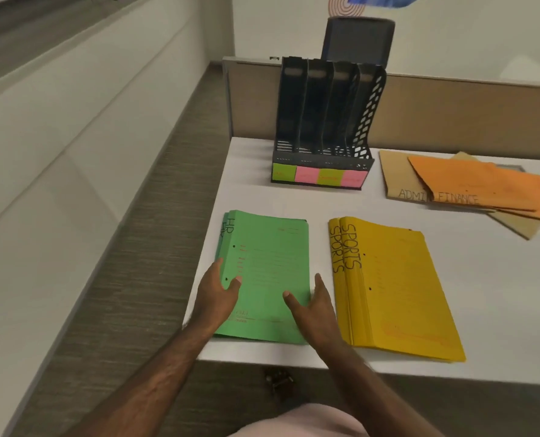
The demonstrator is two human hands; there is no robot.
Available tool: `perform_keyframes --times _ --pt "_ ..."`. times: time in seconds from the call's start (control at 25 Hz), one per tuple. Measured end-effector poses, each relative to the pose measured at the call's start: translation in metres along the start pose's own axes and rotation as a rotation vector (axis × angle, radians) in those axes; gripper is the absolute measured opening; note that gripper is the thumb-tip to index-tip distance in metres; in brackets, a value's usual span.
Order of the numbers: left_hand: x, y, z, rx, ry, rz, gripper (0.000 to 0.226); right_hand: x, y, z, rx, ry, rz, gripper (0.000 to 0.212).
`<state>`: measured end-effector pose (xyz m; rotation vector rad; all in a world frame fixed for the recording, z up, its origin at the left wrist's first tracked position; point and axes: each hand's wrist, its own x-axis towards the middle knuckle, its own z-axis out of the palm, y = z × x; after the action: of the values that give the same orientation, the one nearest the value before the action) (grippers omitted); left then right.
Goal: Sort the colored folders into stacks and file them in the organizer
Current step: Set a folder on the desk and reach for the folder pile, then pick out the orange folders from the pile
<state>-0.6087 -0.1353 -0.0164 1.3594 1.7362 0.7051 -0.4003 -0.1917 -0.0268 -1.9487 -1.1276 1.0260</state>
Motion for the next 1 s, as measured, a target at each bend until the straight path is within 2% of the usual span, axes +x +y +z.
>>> perform_keyframes --times 0.2,0.4,0.84,1.0 --pt "-0.044 0.016 0.022 0.027 -0.01 0.213 0.068 -0.058 0.02 -0.024 -0.03 0.142 -0.087 0.093" --pt "-0.092 0.041 0.059 0.015 -0.121 0.389 0.066 -0.112 0.047 -0.066 -0.087 0.314 -0.14 0.088" --pt "-0.186 0.097 0.168 0.011 -0.46 0.613 0.07 -0.188 0.115 -0.178 -0.161 0.651 -0.044 0.093" --pt "-0.212 0.12 0.218 0.094 -0.505 0.681 0.072 -0.197 0.154 -0.222 -0.235 0.701 0.044 0.094"
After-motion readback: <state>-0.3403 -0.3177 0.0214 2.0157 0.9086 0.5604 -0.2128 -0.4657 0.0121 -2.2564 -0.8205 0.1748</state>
